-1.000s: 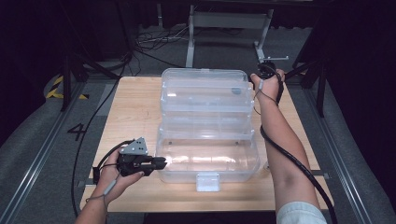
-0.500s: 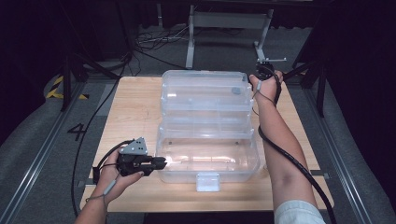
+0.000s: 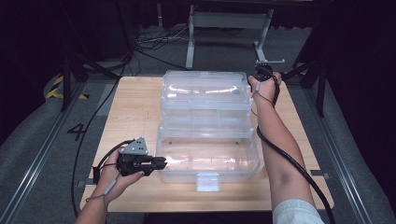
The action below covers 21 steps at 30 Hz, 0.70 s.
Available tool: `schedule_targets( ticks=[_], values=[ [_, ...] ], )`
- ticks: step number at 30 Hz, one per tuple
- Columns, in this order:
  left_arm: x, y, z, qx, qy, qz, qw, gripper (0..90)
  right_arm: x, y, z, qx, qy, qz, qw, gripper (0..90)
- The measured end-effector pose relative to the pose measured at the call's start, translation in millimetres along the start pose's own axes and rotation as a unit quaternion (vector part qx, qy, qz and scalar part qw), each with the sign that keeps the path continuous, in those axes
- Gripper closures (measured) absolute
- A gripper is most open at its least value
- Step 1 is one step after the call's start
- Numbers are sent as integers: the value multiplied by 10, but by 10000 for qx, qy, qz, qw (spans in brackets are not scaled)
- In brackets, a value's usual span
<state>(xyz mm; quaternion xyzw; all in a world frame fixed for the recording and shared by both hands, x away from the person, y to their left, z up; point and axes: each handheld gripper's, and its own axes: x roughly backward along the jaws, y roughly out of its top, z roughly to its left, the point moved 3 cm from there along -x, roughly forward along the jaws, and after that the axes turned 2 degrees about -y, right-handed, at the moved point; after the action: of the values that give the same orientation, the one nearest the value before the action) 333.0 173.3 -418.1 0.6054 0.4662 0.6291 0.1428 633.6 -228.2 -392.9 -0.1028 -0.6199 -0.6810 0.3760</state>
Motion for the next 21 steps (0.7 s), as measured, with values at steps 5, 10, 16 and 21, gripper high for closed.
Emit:
schedule_targets(
  ticks=[5, 10, 16, 21],
  values=[
    [2, -2, 4, 3, -17, -6, 10000, 785, -34, -22, -13, 5, -30, 44, 10000, 838],
    [0, 1, 2, -4, -5, 5, 10000, 779, -28, -13, -17, 69, -17, 59, 10000, 833],
    [-4, 8, 0, -13, 19, 47, 10000, 766, 99, 32, -66, 61, -98, -71, 9999, 745],
    [-26, 26, 5, -37, 48, 111, 9999, 755, 349, 79, -141, 112, -109, -240, 9996, 716]
  ],
)
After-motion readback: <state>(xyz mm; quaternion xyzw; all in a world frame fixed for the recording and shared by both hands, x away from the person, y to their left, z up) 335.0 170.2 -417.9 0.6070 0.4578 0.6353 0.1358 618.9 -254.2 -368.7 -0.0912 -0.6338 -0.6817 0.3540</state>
